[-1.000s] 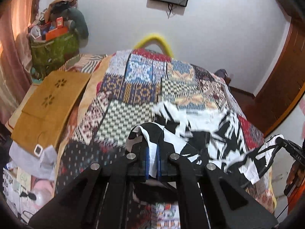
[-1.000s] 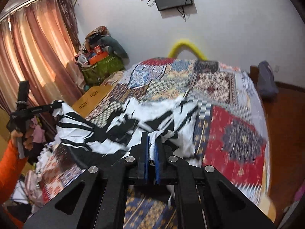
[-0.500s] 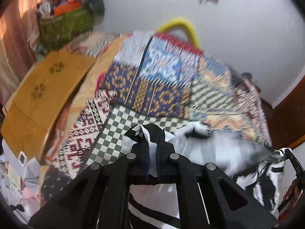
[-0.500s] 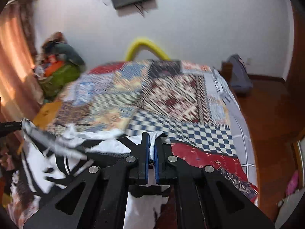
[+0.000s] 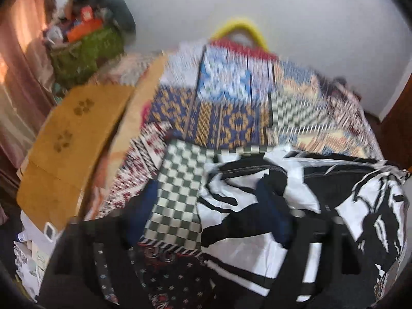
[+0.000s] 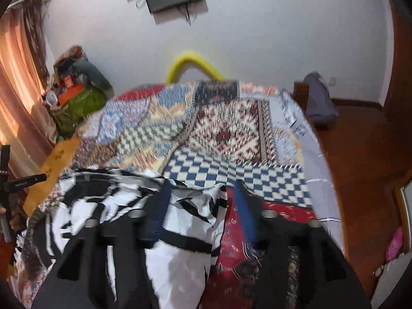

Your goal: Fold small clothes

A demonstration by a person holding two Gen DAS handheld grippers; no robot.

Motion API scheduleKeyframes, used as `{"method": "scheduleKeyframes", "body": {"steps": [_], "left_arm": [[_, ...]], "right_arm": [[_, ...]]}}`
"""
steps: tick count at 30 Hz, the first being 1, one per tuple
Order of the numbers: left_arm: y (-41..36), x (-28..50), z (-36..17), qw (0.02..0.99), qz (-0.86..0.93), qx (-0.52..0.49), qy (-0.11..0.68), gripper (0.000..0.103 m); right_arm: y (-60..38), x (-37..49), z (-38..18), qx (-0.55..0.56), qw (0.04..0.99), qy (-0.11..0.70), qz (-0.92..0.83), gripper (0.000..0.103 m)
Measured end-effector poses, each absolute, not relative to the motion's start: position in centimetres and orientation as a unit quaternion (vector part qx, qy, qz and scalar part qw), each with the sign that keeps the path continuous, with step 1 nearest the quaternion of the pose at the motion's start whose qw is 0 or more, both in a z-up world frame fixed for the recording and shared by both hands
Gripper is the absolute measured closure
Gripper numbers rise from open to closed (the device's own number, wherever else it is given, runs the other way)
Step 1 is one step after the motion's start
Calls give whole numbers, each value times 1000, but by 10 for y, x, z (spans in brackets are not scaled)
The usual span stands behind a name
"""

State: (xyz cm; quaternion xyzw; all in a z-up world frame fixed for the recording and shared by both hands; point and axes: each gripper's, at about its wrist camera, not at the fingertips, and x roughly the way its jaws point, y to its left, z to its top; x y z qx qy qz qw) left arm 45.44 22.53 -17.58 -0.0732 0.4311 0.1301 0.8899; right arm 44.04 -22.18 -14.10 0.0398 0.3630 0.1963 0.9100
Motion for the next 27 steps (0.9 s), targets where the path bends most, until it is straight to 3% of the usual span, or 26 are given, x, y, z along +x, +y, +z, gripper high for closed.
{"method": "scheduleKeyframes", "body": {"steps": [5, 14, 18, 20, 21, 24, 27], "left_arm": [[223, 418, -170, 884, 125, -64, 445, 21], [209, 361, -247, 829, 34, -156, 536, 22], [205, 356, -270, 800, 2, -226, 556, 69], [202, 354, -266, 808, 3, -226, 544, 82], [199, 351, -262, 813, 8, -219, 539, 88], [187, 336, -243, 835, 19, -178, 520, 92], [181, 313, -224, 850, 13, -153, 504, 92]], "right_arm": [[-231, 400, -131, 35, 909, 358, 211, 46], [-213, 345, -200, 22, 861, 448, 239, 46], [-206, 341, -219, 51, 851, 463, 242, 46], [-201, 340, -221, 64, 844, 468, 253, 66], [-198, 341, -222, 70, 837, 476, 260, 83], [-195, 332, -219, 62, 838, 473, 263, 91], [-202, 318, -209, 57, 839, 467, 275, 93]]}}
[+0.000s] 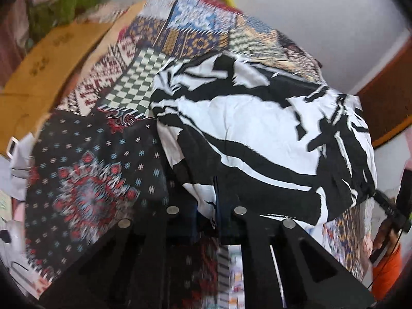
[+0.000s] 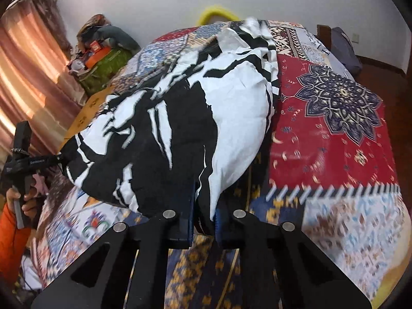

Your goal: Fold small clothes

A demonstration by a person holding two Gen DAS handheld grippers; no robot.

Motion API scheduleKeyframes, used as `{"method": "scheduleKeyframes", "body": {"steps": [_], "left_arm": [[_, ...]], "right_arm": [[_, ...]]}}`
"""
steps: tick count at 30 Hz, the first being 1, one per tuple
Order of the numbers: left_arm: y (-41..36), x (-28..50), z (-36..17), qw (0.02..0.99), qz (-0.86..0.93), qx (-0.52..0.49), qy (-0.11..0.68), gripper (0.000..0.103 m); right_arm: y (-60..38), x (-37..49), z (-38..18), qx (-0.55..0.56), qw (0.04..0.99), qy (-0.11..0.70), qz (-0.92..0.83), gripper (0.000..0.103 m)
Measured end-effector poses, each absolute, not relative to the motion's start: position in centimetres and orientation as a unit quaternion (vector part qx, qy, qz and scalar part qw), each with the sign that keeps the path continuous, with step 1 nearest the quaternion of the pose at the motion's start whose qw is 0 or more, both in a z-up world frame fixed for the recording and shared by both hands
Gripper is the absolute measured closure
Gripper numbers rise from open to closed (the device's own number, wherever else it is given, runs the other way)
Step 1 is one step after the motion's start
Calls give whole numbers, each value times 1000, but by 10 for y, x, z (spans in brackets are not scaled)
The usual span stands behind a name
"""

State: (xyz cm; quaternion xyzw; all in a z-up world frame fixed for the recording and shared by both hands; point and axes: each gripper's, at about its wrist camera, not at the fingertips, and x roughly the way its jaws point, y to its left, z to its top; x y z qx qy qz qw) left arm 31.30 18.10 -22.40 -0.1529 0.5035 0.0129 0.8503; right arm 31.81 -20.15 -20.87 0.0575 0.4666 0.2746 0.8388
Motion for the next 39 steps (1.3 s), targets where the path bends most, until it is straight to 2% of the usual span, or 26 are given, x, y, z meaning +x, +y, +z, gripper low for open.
{"method": "scheduleKeyframes", "body": {"steps": [7, 10, 11, 12, 13, 18, 26, 35, 36, 37, 38, 39], "left_arm": [[161, 246, -223, 849, -21, -110, 517, 91], [160, 228, -234, 843, -16, -98, 529, 80], [163, 223, -236, 842, -9, -96, 530, 67], [166, 219, -236, 842, 8, -93, 532, 49], [170, 217, -234, 842, 25, -89, 531, 42], [198, 230, -211, 855, 56, -86, 507, 41], [239, 313, -211, 855, 84, -115, 499, 36], [243, 402, -272, 826, 52, -139, 544, 37], [238, 407, -277, 825, 49, -129, 548, 46], [231, 412, -281, 828, 48, -104, 549, 52], [226, 414, -283, 833, 51, -83, 545, 67], [220, 414, -282, 842, 50, -62, 534, 91]], "right_arm": [[-224, 270, -202, 25, 841, 463, 278, 93], [-227, 258, -213, 15, 836, 475, 276, 92], [-228, 254, -215, 10, 834, 477, 277, 92], [-229, 252, -216, 5, 835, 477, 272, 90], [-232, 249, -216, -2, 838, 477, 266, 85], [-244, 257, -198, -13, 857, 457, 236, 60], [-248, 315, -172, 35, 883, 414, 218, 59], [-224, 405, -205, 58, 869, 444, 211, 60], [-223, 409, -208, 62, 867, 445, 215, 64], [-220, 412, -211, 64, 864, 447, 222, 73], [-216, 413, -213, 61, 863, 447, 228, 78], [-213, 412, -214, 53, 864, 443, 233, 89]]}}
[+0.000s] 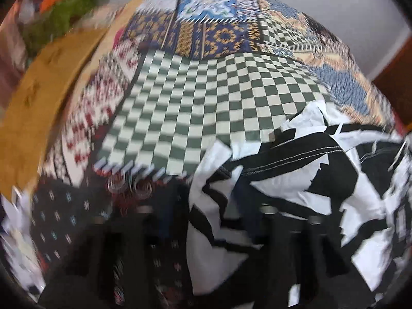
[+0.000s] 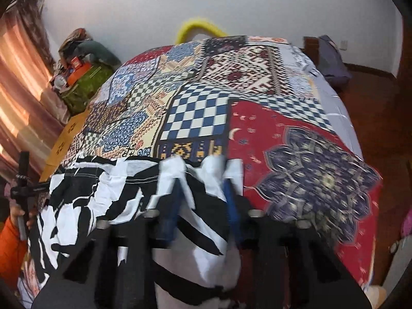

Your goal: Fold small clothes

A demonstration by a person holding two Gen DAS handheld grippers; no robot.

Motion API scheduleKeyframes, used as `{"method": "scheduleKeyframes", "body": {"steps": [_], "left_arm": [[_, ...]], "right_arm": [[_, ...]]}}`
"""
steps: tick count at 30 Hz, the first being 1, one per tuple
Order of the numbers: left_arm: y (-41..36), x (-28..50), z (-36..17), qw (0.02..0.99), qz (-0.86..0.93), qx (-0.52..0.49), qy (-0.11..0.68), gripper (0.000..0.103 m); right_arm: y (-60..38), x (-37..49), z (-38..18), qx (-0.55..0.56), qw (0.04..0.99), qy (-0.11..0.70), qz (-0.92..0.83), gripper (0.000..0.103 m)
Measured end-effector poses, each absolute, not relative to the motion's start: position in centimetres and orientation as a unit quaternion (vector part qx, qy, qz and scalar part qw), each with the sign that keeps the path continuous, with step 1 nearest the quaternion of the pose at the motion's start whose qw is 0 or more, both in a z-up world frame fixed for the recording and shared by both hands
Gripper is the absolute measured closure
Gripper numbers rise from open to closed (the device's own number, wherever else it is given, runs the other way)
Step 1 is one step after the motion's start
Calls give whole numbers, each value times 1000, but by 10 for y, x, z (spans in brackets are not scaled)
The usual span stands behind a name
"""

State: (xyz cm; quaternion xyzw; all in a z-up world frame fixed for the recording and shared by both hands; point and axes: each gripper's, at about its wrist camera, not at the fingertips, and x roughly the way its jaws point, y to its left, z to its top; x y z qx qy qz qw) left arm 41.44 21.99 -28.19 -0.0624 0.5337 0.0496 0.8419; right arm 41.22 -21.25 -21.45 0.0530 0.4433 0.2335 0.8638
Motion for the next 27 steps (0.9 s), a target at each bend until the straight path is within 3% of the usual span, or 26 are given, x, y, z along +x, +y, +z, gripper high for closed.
{"method": "scheduleKeyframes", "body": {"steps": [1, 9, 13, 15, 19, 20, 23, 25, 27], "left_arm": [[217, 415, -281, 849, 48, -52, 524, 101], [239, 399, -247, 888, 124, -57, 440, 101], [247, 409, -260, 865, 136, -71, 478, 100], [242, 415, -271, 848, 137, -57, 508, 91], [235, 410, -268, 840, 145, -47, 521, 86], [236, 407, -262, 841, 137, -55, 520, 78], [233, 394, -235, 856, 116, -80, 498, 58], [223, 386, -211, 869, 103, -78, 477, 52], [211, 383, -192, 878, 80, -78, 465, 47]], "right_arm": [[-210, 411, -216, 51, 863, 439, 243, 94], [-226, 392, -191, 29, 907, 357, 223, 99], [-229, 400, -201, 6, 906, 377, 192, 99], [-221, 405, -215, -19, 896, 404, 181, 99], [-214, 396, -207, -39, 895, 407, 177, 96], [-214, 392, -199, -45, 898, 402, 171, 95], [-214, 379, -174, -66, 908, 379, 167, 80], [-209, 367, -156, -75, 914, 355, 183, 64], [-200, 354, -141, -76, 916, 333, 212, 61]]}}
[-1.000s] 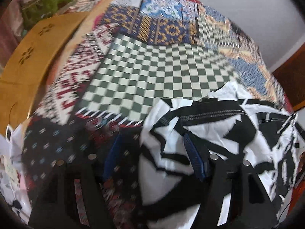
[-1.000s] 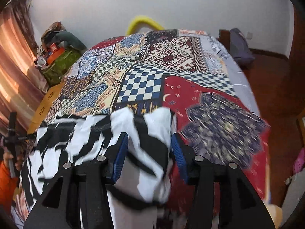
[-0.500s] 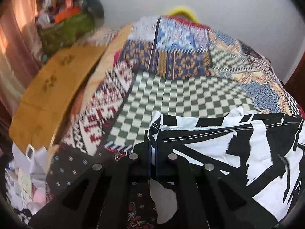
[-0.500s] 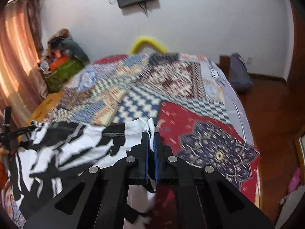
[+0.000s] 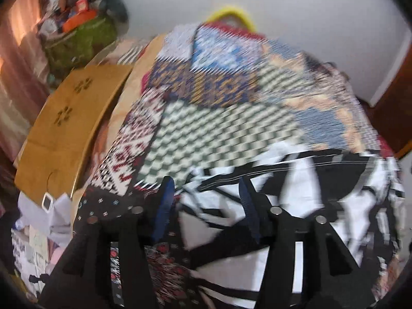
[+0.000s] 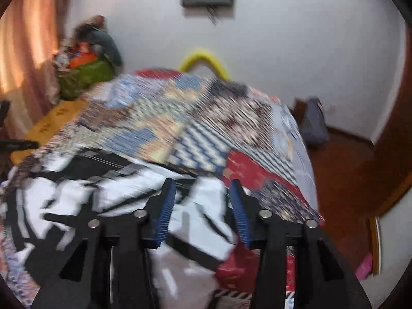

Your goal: Fold small clothes

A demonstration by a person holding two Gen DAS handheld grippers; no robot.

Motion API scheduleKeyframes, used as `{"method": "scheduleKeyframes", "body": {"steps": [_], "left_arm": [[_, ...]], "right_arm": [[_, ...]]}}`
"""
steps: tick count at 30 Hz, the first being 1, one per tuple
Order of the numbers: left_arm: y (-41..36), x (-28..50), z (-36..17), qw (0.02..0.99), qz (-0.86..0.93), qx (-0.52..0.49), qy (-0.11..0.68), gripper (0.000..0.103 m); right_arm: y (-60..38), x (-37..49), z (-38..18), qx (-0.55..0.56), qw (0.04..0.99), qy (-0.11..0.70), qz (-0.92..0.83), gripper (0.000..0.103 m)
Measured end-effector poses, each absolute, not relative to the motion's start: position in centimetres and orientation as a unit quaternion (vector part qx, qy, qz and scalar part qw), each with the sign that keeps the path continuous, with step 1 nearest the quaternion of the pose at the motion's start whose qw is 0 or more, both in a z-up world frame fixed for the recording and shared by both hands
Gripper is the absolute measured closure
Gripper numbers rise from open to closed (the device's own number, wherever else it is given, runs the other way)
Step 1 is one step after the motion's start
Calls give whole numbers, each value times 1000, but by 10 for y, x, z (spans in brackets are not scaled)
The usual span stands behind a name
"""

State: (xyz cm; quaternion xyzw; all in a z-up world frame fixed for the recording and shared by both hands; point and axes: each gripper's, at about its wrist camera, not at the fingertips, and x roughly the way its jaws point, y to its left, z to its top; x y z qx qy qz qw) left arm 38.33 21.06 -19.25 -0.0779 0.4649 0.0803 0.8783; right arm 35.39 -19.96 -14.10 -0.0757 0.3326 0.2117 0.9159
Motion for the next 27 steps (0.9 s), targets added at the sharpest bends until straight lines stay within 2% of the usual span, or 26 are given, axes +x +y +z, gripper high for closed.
{"method": "scheduleKeyframes", "body": {"steps": [1, 3, 6, 9, 13, 15, 17, 21, 27], "left_arm": [[201, 382, -184, 882, 64, -79, 460, 45], [179, 381, -173, 888, 30, -81, 452, 31], [141, 381, -172, 889, -19, -67, 452, 23], [106, 385, -190, 881, -45, -43, 468, 18], [78, 388, -247, 840, -40, 6, 541, 18], [75, 374, -260, 842, -41, 28, 537, 16], [84, 361, -257, 848, -45, 16, 528, 13], [109, 338, -254, 846, -28, -13, 532, 13], [135, 285, -256, 850, 38, 18, 525, 13]], "right_arm": [[-192, 349, -136, -76, 913, 329, 228, 60], [-174, 344, -131, -70, 902, 334, 264, 59], [-144, 344, -141, -46, 876, 359, 318, 58], [-118, 348, -165, -33, 847, 402, 347, 52], [-93, 349, -213, -60, 806, 478, 343, 49], [-95, 341, -224, -73, 795, 495, 342, 49], [-101, 326, -228, -92, 793, 492, 347, 46], [-120, 297, -231, -113, 796, 486, 343, 43], [-148, 262, -226, -115, 813, 475, 315, 42]]}}
